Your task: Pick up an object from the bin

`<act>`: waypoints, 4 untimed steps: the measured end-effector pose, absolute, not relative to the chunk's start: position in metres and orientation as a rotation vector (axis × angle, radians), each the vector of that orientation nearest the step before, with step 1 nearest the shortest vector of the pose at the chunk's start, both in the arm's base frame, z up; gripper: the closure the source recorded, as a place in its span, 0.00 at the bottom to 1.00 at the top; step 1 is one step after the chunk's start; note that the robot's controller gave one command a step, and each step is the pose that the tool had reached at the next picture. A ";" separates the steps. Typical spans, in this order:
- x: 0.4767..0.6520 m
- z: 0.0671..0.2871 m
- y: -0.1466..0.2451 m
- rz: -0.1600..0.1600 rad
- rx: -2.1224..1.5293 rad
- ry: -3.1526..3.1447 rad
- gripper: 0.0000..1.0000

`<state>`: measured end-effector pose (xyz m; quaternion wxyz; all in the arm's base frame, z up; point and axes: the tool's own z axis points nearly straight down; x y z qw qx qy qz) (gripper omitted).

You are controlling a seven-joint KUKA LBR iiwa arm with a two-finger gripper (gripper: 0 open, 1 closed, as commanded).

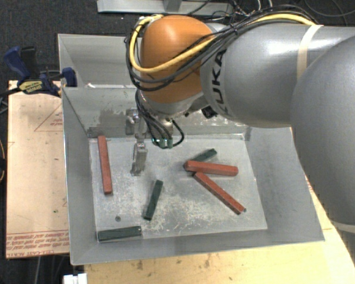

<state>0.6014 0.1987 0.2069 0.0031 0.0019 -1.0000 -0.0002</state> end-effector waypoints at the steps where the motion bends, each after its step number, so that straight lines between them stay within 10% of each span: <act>1: 0.603 0.211 0.198 -0.002 0.001 -3.143 0.00; 4: 0.573 0.113 0.156 -0.008 0.667 -3.064 0.00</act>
Offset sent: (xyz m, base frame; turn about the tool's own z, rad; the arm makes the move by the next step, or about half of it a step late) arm -0.0600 -0.0713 -0.0931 -0.2673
